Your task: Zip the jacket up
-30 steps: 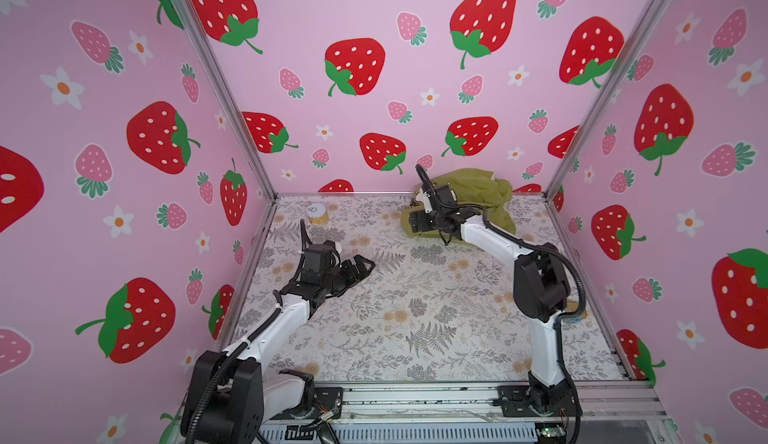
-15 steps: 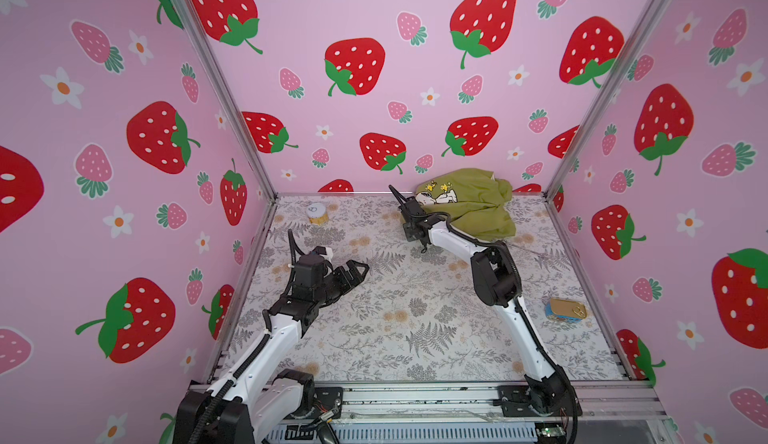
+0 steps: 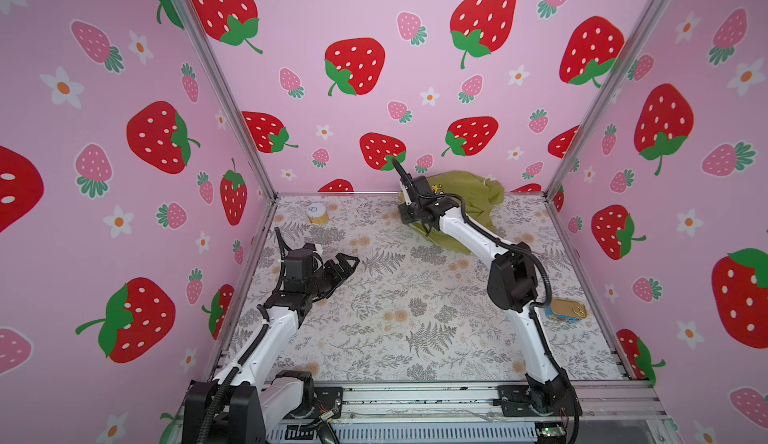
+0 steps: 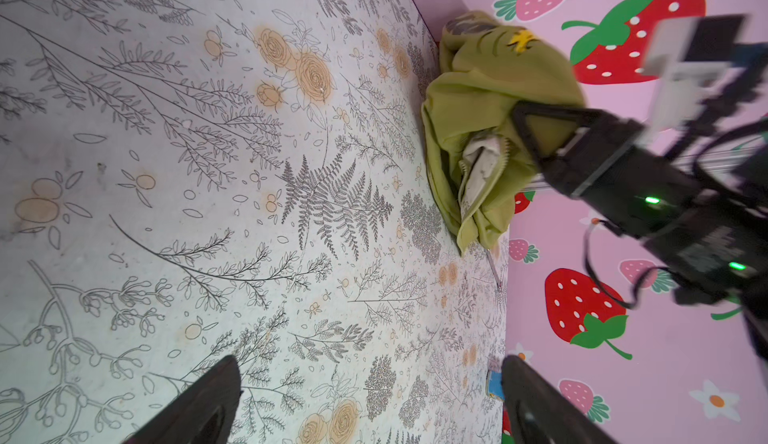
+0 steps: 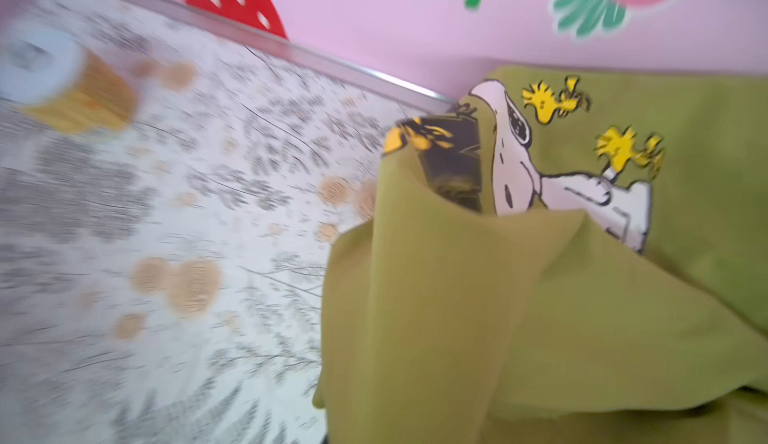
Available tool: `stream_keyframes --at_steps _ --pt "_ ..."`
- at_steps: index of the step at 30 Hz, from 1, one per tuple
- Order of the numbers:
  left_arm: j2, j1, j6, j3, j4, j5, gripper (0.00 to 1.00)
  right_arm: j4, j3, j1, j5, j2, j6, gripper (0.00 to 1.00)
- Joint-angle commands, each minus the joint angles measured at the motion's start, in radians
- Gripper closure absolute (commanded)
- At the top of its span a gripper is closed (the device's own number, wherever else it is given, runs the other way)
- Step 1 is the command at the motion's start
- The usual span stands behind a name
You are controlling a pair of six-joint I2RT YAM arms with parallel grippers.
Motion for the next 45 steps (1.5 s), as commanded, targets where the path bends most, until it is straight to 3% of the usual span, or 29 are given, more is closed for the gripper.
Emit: stream_keyframes --at_steps 1,9,12,17,21,23,26,30,33,39,42,45 --pt "0.033 0.009 0.006 0.089 0.034 0.039 0.01 0.0 0.061 0.03 -0.193 -0.167 0.014 1.0" --pt "0.091 0.019 -0.006 0.211 0.047 0.057 0.01 -0.088 0.028 -0.012 -0.267 -0.381 0.111 1.0" --pt "0.092 0.019 0.007 0.225 0.038 0.059 0.01 -0.089 -0.099 -0.061 -0.283 -0.459 0.146 1.0" --pt "0.108 0.019 0.056 0.212 -0.032 0.038 0.01 -0.052 -0.44 -0.128 -0.171 -0.555 0.167 0.99" --pt "0.092 0.004 0.117 0.202 -0.146 -0.007 0.02 -0.005 -0.677 -0.148 -0.101 -0.553 0.161 0.82" --pt "0.076 -0.019 0.149 0.201 -0.225 -0.04 0.03 0.011 -0.759 -0.156 -0.086 -0.536 0.162 0.66" --pt "0.048 -0.096 0.193 0.207 -0.347 -0.117 0.03 0.032 -0.828 -0.158 -0.067 -0.536 0.16 0.42" --pt "0.006 -0.221 0.191 0.2 -0.512 -0.233 0.03 0.063 -0.896 -0.159 -0.038 -0.586 0.156 0.25" --pt "-0.06 -0.311 0.119 0.154 -0.601 -0.252 0.03 0.065 -0.935 -0.158 0.0 -0.63 0.151 0.18" --pt "-0.229 -0.467 -0.073 -0.018 -0.599 -0.234 0.02 0.066 -1.0 -0.158 0.037 -0.704 0.147 0.08" --pt "-0.24 -0.56 -0.057 -0.053 -0.609 -0.364 0.01 0.075 -1.035 -0.158 0.027 -0.739 0.156 0.07" --pt "-0.219 -0.672 0.015 -0.04 -0.626 -0.59 0.01 0.088 -1.07 -0.158 0.0 -0.776 0.168 0.03"
